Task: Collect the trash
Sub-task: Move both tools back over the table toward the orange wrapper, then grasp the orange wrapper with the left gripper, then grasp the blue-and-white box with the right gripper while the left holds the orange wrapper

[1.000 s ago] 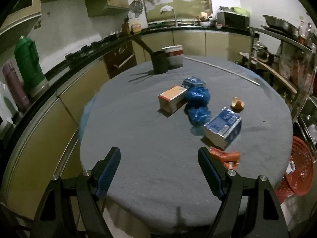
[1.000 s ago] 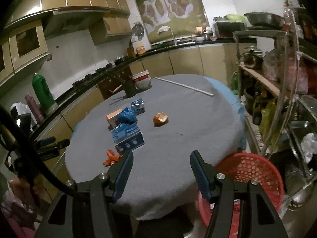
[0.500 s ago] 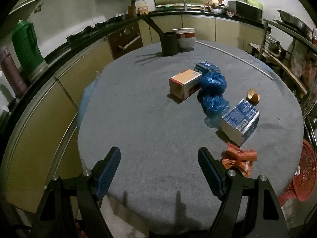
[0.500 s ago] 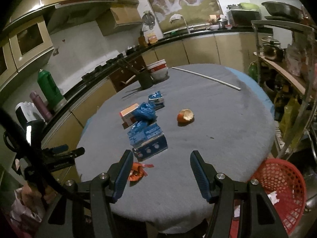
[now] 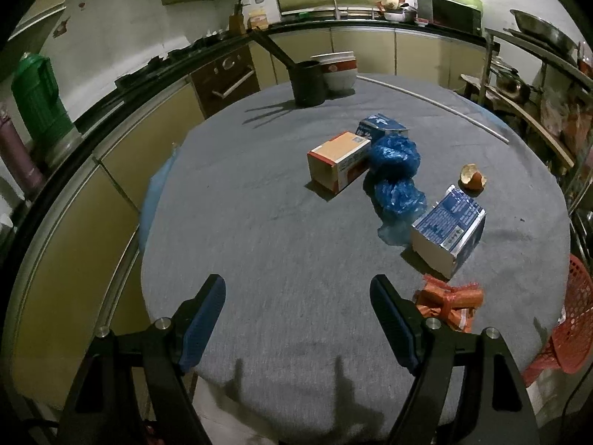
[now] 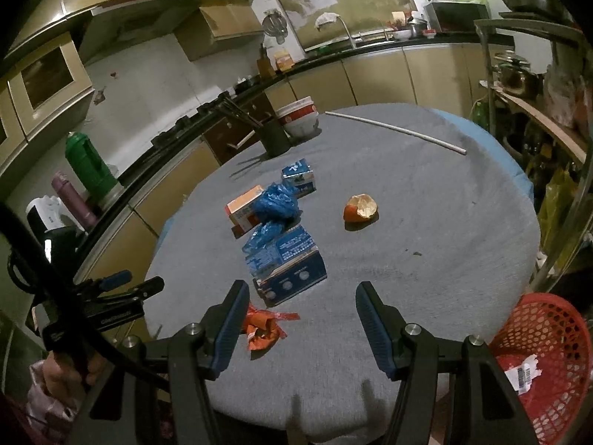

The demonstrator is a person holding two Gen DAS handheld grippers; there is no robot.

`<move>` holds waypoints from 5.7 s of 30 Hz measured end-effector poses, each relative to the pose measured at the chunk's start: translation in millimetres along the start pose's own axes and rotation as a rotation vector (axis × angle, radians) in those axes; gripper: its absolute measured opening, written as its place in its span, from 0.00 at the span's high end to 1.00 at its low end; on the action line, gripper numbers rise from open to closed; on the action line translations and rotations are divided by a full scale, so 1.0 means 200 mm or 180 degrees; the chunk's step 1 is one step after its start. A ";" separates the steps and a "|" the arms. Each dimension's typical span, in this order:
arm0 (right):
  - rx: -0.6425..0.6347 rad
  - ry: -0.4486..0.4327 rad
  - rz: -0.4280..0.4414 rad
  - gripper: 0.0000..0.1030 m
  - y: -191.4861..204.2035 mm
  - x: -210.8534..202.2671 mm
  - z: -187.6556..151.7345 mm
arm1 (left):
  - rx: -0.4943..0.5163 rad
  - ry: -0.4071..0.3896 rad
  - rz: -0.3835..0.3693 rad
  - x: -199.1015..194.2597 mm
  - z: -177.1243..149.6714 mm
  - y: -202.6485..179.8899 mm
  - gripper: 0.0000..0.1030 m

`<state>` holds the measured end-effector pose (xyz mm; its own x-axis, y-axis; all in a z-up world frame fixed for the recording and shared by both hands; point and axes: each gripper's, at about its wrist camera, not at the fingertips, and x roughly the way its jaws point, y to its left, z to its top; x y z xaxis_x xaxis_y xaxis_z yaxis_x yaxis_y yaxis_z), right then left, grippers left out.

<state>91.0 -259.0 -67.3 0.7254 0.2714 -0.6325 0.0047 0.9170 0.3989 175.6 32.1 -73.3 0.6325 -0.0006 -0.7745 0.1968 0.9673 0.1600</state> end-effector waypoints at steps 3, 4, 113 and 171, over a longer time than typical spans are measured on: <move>0.0019 0.0019 -0.0003 0.38 -0.01 0.02 0.00 | 0.0023 0.0006 -0.0020 0.00 0.00 -0.02 0.22; 0.0027 0.0024 -0.0005 0.38 -0.01 0.02 0.00 | 0.0039 0.0007 -0.0024 0.00 0.00 -0.03 0.22; 0.1072 0.1249 -0.0876 0.44 0.03 1.06 0.24 | -0.0542 0.0371 -0.1069 0.19 -0.25 0.16 0.60; 0.0466 0.1280 -0.0592 0.52 0.28 1.09 0.13 | -0.0433 0.0480 -0.1051 0.30 -0.21 0.08 0.37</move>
<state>268.2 -155.4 -165.3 0.3789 0.2247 -0.8977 0.2273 0.9178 0.3256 185.0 58.1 -143.4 0.4325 -0.2901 -0.8537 0.2639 0.9461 -0.1878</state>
